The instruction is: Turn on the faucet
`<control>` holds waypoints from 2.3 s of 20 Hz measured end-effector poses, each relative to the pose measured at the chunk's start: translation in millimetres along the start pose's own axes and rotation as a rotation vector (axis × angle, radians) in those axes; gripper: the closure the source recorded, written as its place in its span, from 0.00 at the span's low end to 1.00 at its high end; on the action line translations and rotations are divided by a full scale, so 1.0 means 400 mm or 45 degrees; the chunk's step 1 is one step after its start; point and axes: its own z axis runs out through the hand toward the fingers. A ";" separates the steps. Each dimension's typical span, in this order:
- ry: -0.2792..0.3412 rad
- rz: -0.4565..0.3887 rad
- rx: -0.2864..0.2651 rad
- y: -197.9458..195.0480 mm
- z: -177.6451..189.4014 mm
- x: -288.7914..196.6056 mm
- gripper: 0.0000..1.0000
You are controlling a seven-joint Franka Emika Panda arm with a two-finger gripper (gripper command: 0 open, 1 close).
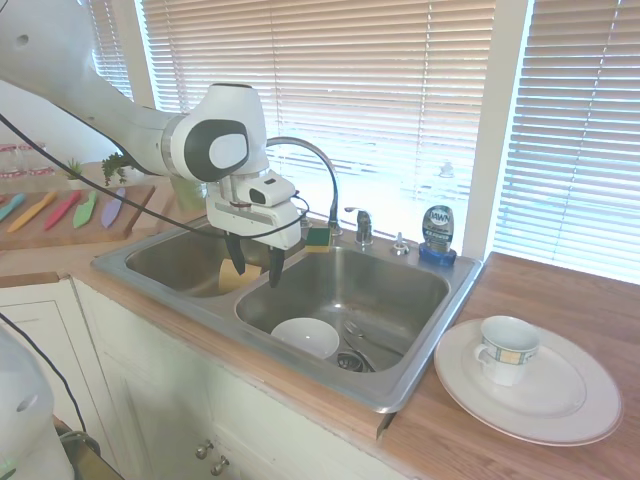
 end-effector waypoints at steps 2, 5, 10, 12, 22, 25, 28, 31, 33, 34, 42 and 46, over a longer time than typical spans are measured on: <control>0.002 -0.002 -0.002 0.000 0.000 0.000 1.00; 0.005 -0.002 -0.004 0.002 0.000 0.003 1.00; 0.008 0.004 -0.008 0.007 0.000 0.009 1.00; 0.009 0.007 -0.008 0.009 0.000 0.011 1.00; 0.016 0.011 0.001 0.007 -0.005 0.017 1.00; 0.030 0.012 0.018 -0.018 -0.014 0.038 1.00; 0.040 0.018 0.029 -0.068 -0.006 0.088 1.00; 0.052 0.023 0.030 -0.140 0.010 0.159 1.00; 0.061 0.028 0.040 -0.191 0.017 0.212 1.00; 0.067 0.030 0.047 -0.216 0.017 0.239 1.00; 0.105 0.062 0.060 -0.382 -0.005 0.409 1.00; 0.126 0.083 0.075 -0.432 0.026 0.482 1.00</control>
